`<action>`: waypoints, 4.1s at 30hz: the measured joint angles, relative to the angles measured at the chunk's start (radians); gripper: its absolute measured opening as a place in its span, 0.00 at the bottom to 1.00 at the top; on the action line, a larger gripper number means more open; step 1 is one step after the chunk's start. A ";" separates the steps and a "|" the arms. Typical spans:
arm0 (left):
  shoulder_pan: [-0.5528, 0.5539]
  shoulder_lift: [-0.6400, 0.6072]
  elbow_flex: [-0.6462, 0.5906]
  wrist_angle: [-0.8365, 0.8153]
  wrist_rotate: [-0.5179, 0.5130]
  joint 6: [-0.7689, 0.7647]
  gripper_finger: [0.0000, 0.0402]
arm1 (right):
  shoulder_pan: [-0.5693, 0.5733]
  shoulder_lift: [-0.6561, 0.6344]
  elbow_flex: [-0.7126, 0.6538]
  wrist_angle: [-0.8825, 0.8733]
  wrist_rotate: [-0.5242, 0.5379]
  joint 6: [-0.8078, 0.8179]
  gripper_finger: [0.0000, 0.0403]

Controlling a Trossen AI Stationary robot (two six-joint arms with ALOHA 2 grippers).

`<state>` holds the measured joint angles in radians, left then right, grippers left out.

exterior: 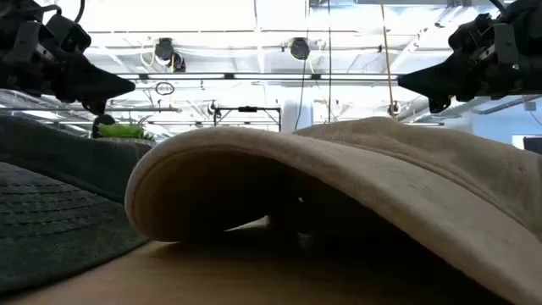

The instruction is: Pick & Place hat

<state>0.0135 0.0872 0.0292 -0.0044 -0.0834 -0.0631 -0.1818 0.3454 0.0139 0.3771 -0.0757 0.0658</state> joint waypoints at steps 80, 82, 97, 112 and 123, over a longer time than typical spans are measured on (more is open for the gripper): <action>-0.003 1.119 0.536 -0.335 0.154 0.076 0.21 | 0.000 0.003 0.000 0.029 0.001 0.002 0.00; -0.003 1.120 0.536 -0.334 0.153 0.085 0.15 | 0.000 0.003 0.000 0.029 0.001 0.002 0.00; -0.002 1.097 0.536 -0.268 0.159 0.111 0.02 | 0.000 0.003 0.000 0.029 0.001 0.003 0.00; -0.001 1.051 0.721 -0.365 0.161 0.229 0.01 | 0.012 0.047 0.012 0.184 -0.023 -0.015 0.00; 0.017 1.104 0.735 -0.283 0.133 0.270 0.02 | 0.053 0.376 0.238 0.177 0.001 -0.079 0.01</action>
<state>0.0305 1.1912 0.7647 -0.2872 0.0495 0.2069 -0.1284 0.7214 0.2524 0.5544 -0.0749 -0.0132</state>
